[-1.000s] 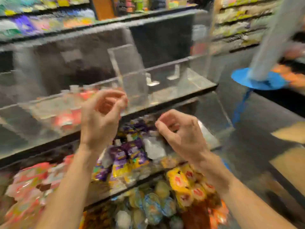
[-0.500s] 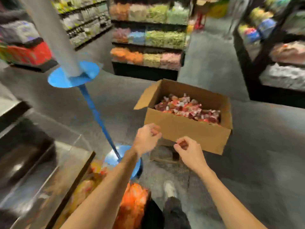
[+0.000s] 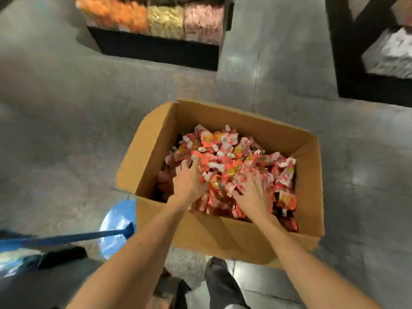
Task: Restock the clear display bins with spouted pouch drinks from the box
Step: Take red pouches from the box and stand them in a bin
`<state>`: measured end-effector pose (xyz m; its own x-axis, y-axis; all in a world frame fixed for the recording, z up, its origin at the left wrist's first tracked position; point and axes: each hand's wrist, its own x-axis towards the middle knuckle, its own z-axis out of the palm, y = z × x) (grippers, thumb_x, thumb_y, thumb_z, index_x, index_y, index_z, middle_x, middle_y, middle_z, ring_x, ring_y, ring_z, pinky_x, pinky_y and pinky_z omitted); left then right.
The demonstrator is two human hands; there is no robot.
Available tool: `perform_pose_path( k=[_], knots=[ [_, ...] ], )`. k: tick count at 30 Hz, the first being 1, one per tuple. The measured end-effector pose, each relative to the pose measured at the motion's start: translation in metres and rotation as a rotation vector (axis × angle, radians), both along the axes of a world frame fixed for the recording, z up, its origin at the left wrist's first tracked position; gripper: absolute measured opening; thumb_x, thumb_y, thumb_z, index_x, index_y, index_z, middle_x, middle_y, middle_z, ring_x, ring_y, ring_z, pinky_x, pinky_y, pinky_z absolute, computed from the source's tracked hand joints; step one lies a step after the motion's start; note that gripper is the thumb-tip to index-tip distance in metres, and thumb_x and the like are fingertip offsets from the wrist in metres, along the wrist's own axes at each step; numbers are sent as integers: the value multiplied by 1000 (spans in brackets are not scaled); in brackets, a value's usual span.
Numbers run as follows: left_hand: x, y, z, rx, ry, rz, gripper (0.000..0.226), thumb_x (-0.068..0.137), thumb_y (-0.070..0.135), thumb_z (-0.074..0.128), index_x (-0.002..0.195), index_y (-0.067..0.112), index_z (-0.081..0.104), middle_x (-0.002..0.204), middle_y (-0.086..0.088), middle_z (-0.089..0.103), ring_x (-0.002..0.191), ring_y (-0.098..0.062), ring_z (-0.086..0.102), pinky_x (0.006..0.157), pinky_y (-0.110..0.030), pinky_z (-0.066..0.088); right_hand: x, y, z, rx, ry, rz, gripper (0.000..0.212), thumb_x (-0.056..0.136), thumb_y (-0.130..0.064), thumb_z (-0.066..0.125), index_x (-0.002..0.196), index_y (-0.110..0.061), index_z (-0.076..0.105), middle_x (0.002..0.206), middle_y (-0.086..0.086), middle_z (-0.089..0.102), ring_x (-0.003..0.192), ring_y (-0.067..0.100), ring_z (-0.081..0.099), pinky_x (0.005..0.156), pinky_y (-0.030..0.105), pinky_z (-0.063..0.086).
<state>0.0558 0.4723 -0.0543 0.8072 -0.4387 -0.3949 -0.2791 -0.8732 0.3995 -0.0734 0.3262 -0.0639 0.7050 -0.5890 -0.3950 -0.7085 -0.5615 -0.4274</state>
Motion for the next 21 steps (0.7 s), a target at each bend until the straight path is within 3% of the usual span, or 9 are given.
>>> perform_pose_path(
  k=[3,6,9,12,15,17,19,21],
  knots=[
    [18,-12,-16,137,63,-111,106,82,27,75,155,42,0,160,-14,3,142,-43,17,103,-64,38,28,-7,-21,-86,128,126,115,74,-64,73,157,-22,6,164,12,-1,151,37,2,118,63,16],
    [28,-19,-35,196,108,-169,121,81,4,71,147,56,-16,162,-12,-14,140,-47,24,96,-60,47,48,-7,-34,-102,320,215,142,57,-79,74,155,-26,-13,163,14,-16,149,42,-12,111,74,13],
    [33,-30,-49,228,73,-214,124,80,-5,65,147,53,-22,162,-18,-10,131,-47,40,84,-49,56,60,-9,-37,-98,376,253,142,60,-73,78,155,-23,-16,162,19,-16,148,45,-14,110,68,28],
    [36,-39,-58,303,-39,-284,118,87,-5,59,147,48,-27,161,-27,-1,118,-43,55,74,-42,57,64,-9,-38,-89,366,226,132,68,-62,80,156,-21,-9,162,21,-4,149,46,-4,109,58,39],
    [38,-42,-56,365,-29,-357,106,91,-6,53,152,47,-15,159,-30,1,103,-38,65,71,-39,54,63,-18,-36,-97,295,220,111,77,-50,78,156,-21,6,155,21,22,143,42,19,107,49,43],
    [41,-38,-53,384,-1,-386,97,91,-6,53,154,44,-1,157,-29,5,100,-37,64,66,-37,48,63,-27,-33,-67,260,233,100,80,-39,77,155,-21,14,152,19,32,140,40,28,112,48,35],
    [41,-31,-51,339,4,-367,77,93,2,56,150,39,18,150,-25,22,103,-39,62,66,-39,46,61,-33,-28,-6,238,239,94,82,-32,76,155,-21,17,152,16,35,142,38,29,116,47,29],
    [41,-22,-51,270,-25,-295,58,94,12,57,142,31,32,137,-18,39,107,-41,59,71,-44,49,57,-37,-23,31,212,241,92,82,-29,76,154,-24,19,151,11,41,141,35,33,114,47,32]
  ],
)
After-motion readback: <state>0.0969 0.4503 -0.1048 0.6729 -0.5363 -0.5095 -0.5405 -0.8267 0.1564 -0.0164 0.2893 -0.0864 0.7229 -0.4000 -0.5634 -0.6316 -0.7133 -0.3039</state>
